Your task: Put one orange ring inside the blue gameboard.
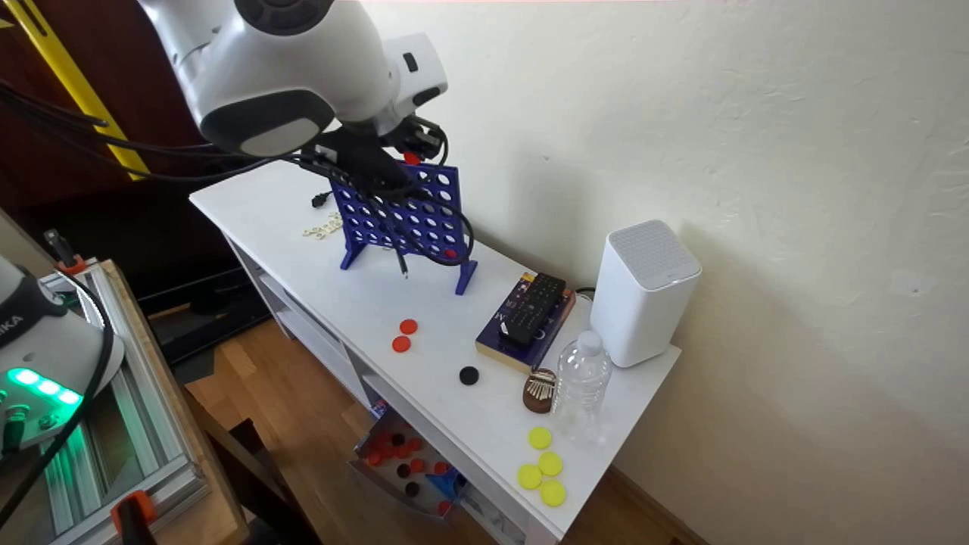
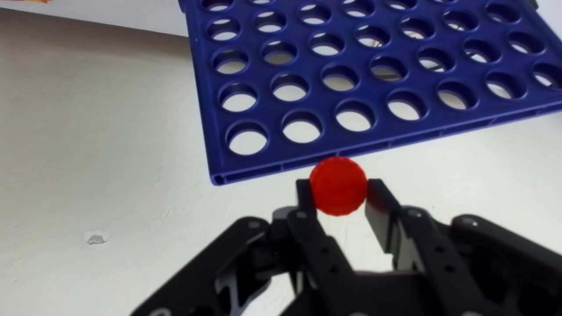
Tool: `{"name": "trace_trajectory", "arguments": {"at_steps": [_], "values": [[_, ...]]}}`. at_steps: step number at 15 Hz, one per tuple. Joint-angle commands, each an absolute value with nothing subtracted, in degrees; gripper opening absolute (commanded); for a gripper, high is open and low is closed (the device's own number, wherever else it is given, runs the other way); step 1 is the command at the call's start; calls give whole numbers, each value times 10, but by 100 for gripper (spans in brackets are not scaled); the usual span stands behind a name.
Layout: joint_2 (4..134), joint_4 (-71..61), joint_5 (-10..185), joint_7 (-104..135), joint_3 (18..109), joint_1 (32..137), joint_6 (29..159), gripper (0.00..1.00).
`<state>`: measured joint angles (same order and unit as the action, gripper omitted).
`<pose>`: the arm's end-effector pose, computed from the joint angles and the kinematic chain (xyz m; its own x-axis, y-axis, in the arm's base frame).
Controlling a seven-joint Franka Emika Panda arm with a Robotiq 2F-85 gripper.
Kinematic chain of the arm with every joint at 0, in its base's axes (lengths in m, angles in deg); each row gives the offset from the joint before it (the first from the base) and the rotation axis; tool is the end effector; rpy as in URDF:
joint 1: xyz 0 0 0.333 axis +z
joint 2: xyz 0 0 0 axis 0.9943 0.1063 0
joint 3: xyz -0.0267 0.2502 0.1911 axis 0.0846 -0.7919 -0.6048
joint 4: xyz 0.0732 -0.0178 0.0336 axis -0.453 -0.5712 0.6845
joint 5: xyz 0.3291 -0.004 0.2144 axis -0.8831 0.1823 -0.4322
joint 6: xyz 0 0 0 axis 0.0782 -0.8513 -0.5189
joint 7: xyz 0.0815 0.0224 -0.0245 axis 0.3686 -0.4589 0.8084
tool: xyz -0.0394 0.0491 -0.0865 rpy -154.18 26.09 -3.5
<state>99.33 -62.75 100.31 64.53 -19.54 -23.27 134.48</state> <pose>0.4354 -0.1553 0.2560 0.7054 0.1833 0.6847 0.4286 -0.8797 -0.2060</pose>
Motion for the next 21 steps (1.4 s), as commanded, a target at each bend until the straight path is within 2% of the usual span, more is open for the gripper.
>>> {"name": "trace_trajectory", "arguments": {"at_steps": [1,21], "values": [[1016,-616,1024,637,-181,-217,1353,10],[1048,-590,1023,635,-150,-183,1364,10]]}}
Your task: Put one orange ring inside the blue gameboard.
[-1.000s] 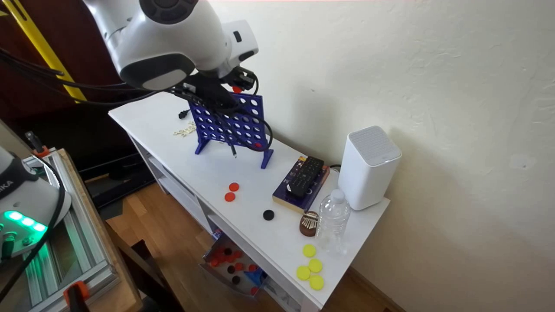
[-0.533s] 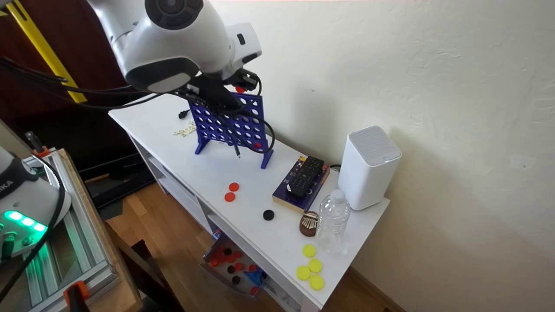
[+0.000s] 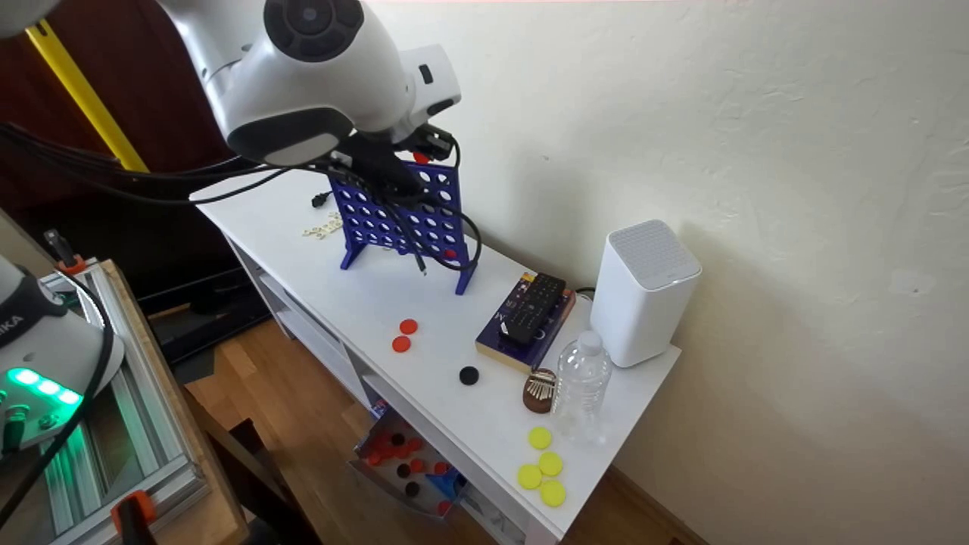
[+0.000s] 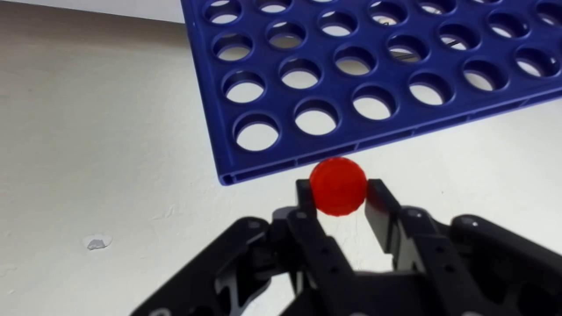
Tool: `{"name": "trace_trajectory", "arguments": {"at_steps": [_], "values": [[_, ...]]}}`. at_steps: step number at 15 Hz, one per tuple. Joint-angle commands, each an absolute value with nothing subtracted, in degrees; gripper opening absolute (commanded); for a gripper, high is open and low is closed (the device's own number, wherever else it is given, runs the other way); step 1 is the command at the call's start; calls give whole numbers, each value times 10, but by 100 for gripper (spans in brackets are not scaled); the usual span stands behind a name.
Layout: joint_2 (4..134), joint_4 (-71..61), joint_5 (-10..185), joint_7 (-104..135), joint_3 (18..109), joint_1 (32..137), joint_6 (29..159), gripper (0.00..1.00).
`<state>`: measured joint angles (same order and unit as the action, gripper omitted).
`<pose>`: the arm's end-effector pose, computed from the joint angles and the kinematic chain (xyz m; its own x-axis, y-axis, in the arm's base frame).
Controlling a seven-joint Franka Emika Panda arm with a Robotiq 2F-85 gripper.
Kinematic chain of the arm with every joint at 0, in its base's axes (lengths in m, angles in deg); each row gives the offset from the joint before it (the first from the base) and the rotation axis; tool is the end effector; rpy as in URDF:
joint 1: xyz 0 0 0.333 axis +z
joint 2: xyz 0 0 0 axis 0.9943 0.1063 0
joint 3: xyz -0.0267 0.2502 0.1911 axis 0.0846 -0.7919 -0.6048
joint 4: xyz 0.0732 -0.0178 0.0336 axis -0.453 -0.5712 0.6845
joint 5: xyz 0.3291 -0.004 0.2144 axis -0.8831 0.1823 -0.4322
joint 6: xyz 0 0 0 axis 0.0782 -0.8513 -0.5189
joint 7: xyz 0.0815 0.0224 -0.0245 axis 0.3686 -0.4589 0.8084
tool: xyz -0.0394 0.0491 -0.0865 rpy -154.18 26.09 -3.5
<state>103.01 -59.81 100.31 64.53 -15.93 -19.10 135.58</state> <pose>0.4505 -0.1588 0.2439 0.6983 0.1348 0.7029 0.4153 -0.8762 -0.2444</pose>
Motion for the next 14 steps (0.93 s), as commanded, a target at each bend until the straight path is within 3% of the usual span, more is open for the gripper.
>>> {"name": "trace_trajectory", "arguments": {"at_steps": [1,14], "values": [[1049,-590,1023,636,-149,-184,1363,10],[1067,-589,1025,640,-144,-186,1365,10]]}}
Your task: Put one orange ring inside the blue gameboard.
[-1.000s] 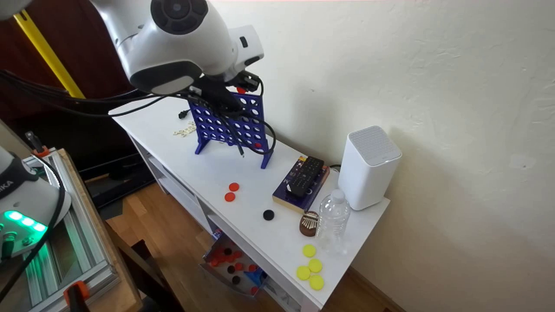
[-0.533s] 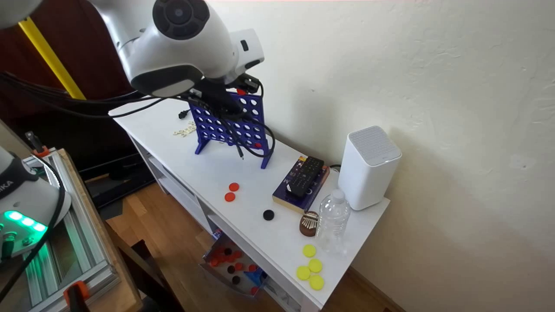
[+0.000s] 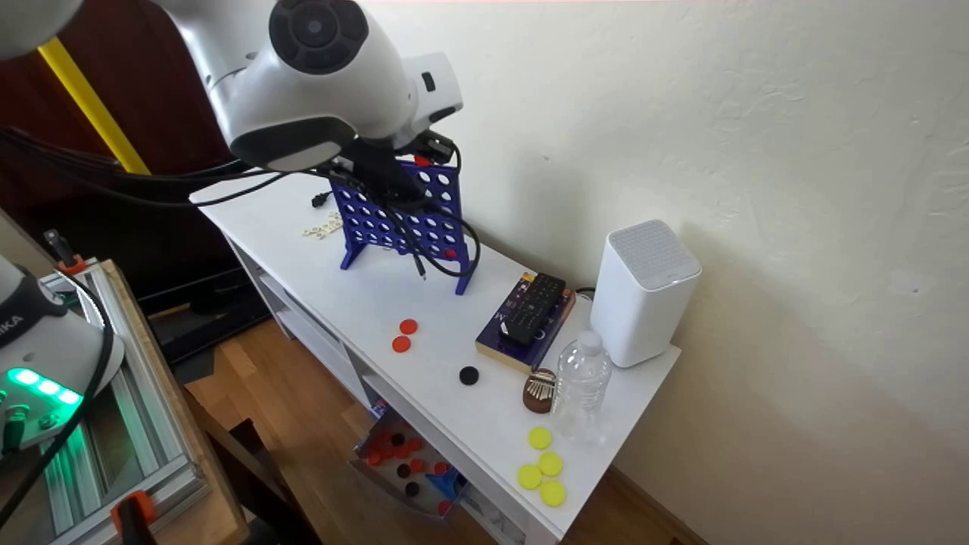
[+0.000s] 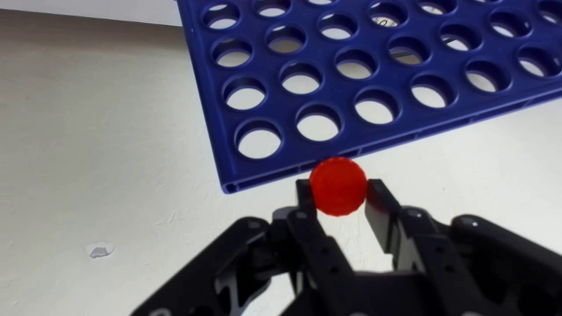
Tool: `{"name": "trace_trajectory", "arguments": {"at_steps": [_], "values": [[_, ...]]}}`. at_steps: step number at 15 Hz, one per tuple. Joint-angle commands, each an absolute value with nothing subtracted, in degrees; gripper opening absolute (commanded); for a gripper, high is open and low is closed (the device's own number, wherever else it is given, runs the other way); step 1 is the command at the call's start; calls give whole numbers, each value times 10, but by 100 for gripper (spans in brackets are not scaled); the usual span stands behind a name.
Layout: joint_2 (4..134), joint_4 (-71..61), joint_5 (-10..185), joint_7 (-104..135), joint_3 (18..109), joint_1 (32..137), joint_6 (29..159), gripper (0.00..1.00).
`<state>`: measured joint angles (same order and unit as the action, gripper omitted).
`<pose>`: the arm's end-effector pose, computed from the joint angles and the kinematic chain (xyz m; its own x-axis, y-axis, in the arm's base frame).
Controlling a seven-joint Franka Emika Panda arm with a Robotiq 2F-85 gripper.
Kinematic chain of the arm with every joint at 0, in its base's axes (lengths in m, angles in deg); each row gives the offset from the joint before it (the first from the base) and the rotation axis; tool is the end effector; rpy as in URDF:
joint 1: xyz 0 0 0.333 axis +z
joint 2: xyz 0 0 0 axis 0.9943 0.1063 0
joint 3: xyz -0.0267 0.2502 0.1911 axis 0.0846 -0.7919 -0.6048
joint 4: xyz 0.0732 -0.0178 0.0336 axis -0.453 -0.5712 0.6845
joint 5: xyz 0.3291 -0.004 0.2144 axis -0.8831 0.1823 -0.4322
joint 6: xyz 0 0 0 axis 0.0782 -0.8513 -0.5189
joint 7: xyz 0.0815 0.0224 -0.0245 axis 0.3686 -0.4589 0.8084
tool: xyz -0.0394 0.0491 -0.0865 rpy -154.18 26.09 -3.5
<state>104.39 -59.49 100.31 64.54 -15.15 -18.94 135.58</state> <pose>0.4504 -0.1615 0.2386 0.7009 0.1114 0.7046 0.4062 -0.8743 -0.2658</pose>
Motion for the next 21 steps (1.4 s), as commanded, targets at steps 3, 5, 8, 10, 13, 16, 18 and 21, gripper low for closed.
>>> {"name": "trace_trajectory", "arguments": {"at_steps": [3,5,8,10,13,16,18,21], "values": [[1071,-588,1025,639,-144,-185,1365,10],[1073,-586,1025,639,-142,-182,1366,10],[1075,-585,1025,638,-139,-179,1365,10],[1075,-586,1026,639,-139,-178,1364,10],[1073,-585,1026,639,-136,-177,1365,10],[1072,-585,1026,639,-134,-176,1365,10],[1071,-584,1027,639,-131,-173,1365,10],[1070,-583,1028,638,-127,-170,1367,10]]}}
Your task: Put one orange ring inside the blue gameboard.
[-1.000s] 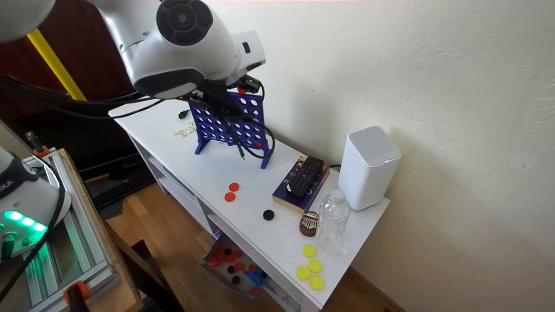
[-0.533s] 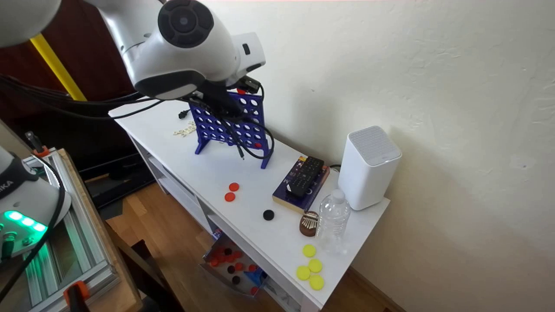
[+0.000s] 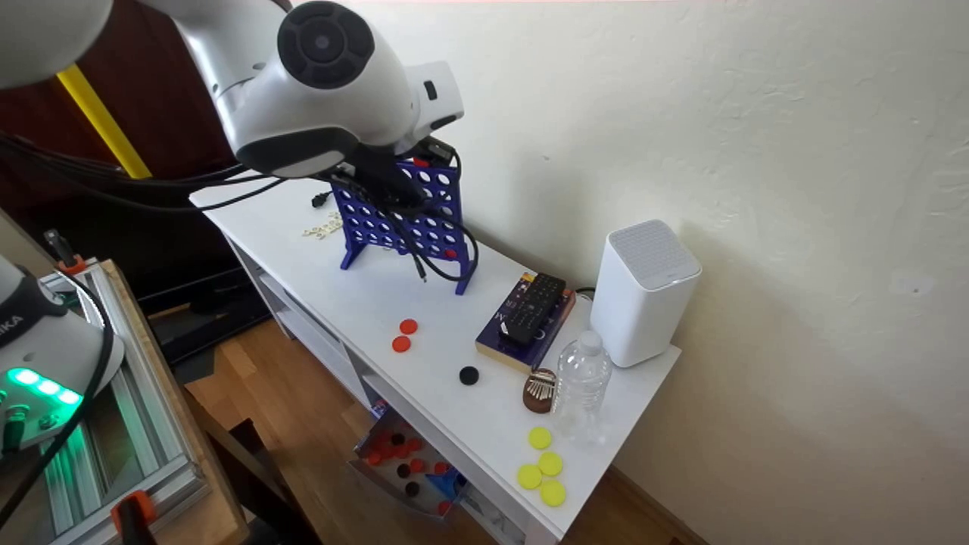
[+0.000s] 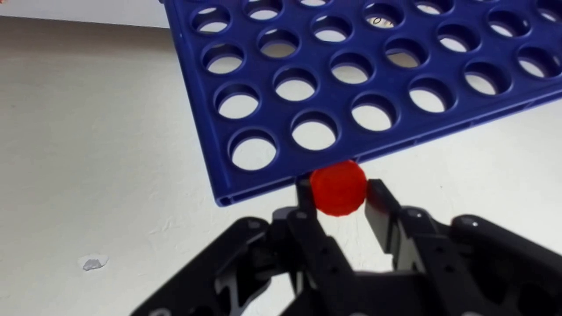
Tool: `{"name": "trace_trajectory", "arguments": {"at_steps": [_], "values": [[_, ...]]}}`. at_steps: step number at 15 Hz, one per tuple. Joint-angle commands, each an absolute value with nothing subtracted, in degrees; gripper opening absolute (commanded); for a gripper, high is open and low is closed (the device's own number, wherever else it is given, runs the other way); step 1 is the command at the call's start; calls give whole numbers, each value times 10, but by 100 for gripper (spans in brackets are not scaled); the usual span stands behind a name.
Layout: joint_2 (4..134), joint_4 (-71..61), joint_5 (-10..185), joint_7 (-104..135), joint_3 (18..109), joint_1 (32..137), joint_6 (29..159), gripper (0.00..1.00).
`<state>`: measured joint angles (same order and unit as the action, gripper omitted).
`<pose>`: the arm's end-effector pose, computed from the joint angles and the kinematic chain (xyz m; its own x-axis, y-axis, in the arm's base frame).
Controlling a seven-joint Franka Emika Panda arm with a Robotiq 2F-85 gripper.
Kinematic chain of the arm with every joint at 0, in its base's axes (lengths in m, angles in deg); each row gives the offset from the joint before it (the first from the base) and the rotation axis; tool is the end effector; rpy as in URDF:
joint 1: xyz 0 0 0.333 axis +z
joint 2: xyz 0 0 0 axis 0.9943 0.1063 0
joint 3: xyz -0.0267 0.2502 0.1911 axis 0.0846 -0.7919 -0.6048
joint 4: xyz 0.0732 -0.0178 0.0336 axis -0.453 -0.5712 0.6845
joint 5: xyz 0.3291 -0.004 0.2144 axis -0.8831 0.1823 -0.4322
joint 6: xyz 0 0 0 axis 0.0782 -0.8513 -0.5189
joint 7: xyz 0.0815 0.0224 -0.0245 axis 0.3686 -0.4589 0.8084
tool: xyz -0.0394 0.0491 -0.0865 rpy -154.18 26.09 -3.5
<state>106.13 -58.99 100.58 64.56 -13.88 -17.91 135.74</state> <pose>0.4522 -0.1600 0.2304 0.7024 0.0923 0.7058 0.4048 -0.8674 -0.2894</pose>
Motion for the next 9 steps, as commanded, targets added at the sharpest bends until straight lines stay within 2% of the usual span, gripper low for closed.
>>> {"name": "trace_trajectory", "arguments": {"at_steps": [1,9], "values": [[1070,-583,1028,638,-126,-169,1368,10],[1078,-590,1037,642,-128,-177,1377,10]]}}
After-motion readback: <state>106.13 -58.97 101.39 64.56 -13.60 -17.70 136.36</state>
